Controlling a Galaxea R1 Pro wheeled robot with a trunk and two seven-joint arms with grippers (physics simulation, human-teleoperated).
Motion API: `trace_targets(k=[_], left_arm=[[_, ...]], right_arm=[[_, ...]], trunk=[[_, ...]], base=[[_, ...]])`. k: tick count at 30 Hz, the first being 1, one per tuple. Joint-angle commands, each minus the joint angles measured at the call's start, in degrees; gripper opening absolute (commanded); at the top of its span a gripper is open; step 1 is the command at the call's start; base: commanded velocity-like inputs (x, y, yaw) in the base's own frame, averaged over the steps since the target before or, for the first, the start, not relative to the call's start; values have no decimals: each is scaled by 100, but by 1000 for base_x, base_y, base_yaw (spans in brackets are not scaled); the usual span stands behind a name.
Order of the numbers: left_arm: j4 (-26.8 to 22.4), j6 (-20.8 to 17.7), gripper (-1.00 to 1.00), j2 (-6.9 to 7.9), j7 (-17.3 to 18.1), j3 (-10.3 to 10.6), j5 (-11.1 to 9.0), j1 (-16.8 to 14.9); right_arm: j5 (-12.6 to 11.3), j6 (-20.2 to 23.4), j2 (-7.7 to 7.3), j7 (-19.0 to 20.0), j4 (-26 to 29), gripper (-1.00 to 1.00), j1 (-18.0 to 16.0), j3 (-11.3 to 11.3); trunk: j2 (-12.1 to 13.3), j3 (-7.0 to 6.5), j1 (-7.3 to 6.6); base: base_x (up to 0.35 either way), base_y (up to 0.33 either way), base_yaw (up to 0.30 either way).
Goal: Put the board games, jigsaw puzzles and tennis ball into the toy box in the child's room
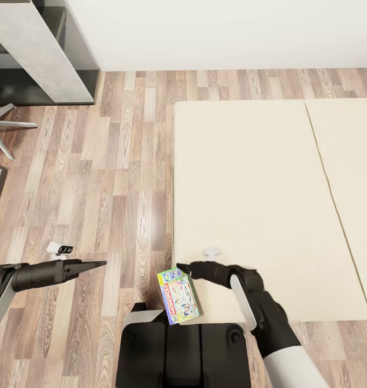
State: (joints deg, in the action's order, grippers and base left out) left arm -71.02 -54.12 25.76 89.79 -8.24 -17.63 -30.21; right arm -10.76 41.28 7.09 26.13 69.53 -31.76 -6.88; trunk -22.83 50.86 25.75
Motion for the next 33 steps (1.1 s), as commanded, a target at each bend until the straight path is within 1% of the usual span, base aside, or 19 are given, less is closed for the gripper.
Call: trace_targets(k=[1,2,6,9,14,22,23,28,33], left_arm=[[24,-59,100,10,21,-18,2,0],[71,-58,100,25,21,-72,5,2],[136,-52,100,46,21,-212,25,4],[160,0,100,59,21,-283,40,5],[175,81,100,67,21,-316,52,6],[190,127,100,69,21,-326,76,14],[191,140,100,69,21,-326,92,14],[193,212,100,62,21,-327,317,15],[194,222,100,61,21,-328,375,15]], right_arm=[[-22,100,2,-3,224,100,92,4],[-22,200,2,-3,594,100,259,4],[-22,349,12,-3,1231,100,566,-21],[-19,394,38,-3,1443,100,685,-42],[-15,373,53,3,1541,100,748,-55],[-12,336,17,29,1540,100,774,-58],[-10,329,16,30,1538,100,775,-58],[13,56,11,33,1532,100,846,-59],[29,-37,5,32,1531,100,914,-59]], trunk=[[-8,6,4],[-8,6,4],[-8,4,4],[-8,-8,4],[-8,-47,4],[-8,-120,4],[-8,-130,4],[-8,-177,4],[-8,-224,4]], base=[[0,0,0],[0,0,0],[0,0,0],[0,0,0],[0,0,0],[0,0,0],[0,0,0],[0,0,0],[0,0,0]])
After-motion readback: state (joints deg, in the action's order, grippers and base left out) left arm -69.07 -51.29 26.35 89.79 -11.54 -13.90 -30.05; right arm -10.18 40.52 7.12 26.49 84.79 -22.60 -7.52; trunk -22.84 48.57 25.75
